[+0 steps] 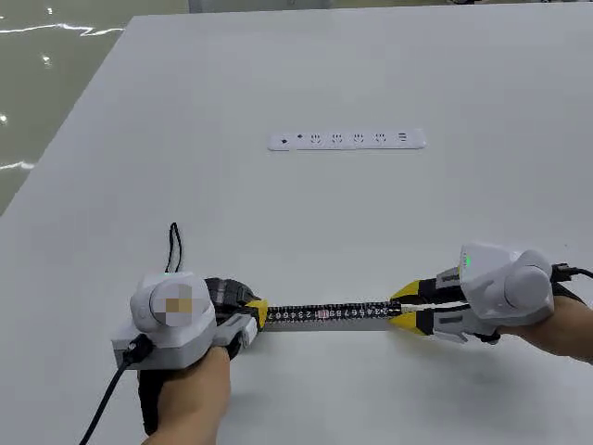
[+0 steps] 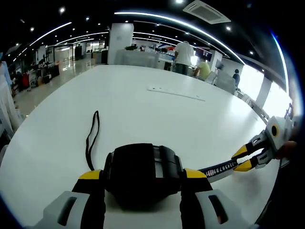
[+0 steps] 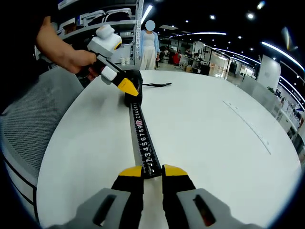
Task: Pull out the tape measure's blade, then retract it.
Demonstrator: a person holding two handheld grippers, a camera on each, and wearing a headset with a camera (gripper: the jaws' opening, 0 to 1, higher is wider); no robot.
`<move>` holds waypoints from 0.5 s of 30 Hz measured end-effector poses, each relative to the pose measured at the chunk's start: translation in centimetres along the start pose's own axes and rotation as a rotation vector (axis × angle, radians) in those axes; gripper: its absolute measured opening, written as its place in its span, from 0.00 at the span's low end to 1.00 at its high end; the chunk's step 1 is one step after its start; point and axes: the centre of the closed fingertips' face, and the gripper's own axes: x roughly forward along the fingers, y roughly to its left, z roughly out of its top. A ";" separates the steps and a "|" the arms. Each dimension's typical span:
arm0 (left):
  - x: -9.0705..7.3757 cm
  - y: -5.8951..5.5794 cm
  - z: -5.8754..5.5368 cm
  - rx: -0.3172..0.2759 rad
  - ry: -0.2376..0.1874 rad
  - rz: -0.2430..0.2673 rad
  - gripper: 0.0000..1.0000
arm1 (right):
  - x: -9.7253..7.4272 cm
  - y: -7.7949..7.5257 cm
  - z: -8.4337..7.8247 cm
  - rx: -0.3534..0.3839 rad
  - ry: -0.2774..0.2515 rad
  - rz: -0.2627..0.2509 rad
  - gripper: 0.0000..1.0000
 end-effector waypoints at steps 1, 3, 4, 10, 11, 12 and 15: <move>0.0 0.0 0.0 -0.001 0.002 -0.001 0.60 | 0.1 0.1 0.1 0.000 -0.001 0.002 0.13; 0.0 0.0 0.0 -0.002 0.002 -0.003 0.60 | 0.4 0.2 0.4 0.002 -0.005 0.005 0.13; 0.0 0.0 0.0 -0.001 0.003 -0.004 0.60 | 0.5 0.3 0.5 0.001 -0.005 0.007 0.13; -0.1 0.0 0.0 -0.003 0.006 -0.007 0.60 | 1.0 0.5 0.8 0.003 -0.008 0.014 0.13; -0.1 0.0 0.0 -0.003 0.006 -0.007 0.60 | 1.0 0.5 0.9 0.003 -0.008 0.014 0.13; -0.1 0.0 0.0 -0.003 0.006 -0.007 0.60 | 1.0 0.5 0.9 0.003 -0.008 0.014 0.13; 0.0 0.0 0.0 -0.003 0.009 -0.008 0.61 | 1.2 0.6 1.0 0.002 -0.010 0.014 0.13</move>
